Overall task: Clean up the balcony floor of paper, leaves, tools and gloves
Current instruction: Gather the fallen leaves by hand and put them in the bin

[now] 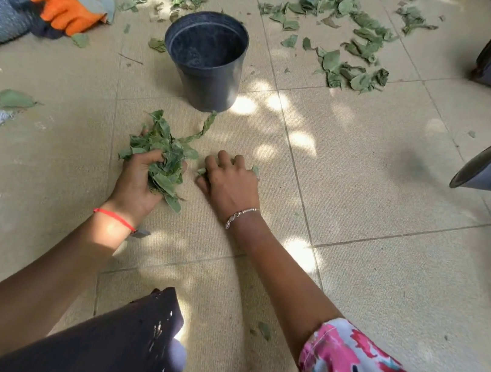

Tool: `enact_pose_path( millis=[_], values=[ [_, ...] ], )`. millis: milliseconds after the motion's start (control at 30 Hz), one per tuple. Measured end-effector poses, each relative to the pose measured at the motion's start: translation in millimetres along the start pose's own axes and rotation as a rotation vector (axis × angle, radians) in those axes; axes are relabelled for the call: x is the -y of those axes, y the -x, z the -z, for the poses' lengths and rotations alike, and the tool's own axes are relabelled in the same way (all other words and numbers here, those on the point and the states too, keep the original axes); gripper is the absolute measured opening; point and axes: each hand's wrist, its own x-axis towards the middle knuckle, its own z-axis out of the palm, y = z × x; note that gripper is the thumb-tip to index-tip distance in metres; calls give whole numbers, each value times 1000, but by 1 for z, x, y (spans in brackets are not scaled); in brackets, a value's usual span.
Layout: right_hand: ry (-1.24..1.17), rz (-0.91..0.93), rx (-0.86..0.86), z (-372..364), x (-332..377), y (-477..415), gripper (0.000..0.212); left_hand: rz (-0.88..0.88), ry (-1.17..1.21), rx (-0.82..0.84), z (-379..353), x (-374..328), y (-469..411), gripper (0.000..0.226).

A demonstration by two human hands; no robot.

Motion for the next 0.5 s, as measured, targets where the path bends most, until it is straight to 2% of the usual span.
enact_pose_path(
  millis=[67, 133, 200, 233, 300, 367, 433, 500],
  values=[
    [14, 3, 21, 4, -7, -1, 40, -6, 76, -1, 3, -4, -2, 50],
    [9, 25, 44, 7, -14, -1, 39, 0, 96, 6, 5, -7, -1, 47],
    [-111, -14, 47, 13, -22, -2, 36, 2, 99, 7, 4, -9, 1, 35],
    [-238, -85, 17, 17, -25, -3, 32, 3, 106, 2, 3, -9, 2, 30],
    [-639, -306, -92, 28, -34, -3, 24, -3, 139, -4, -1, -9, 3, 26],
    [-1006, -534, -269, 39, -47, -2, 38, -2, 162, -13, -5, -9, 6, 27],
    [-1201, -714, -355, 50, -63, 2, 40, 9, 169, -20, -8, -8, 7, 33],
    [-1322, -812, -382, 56, -78, 7, 36, 10, 166, -20, -11, -9, 9, 47]
  ],
)
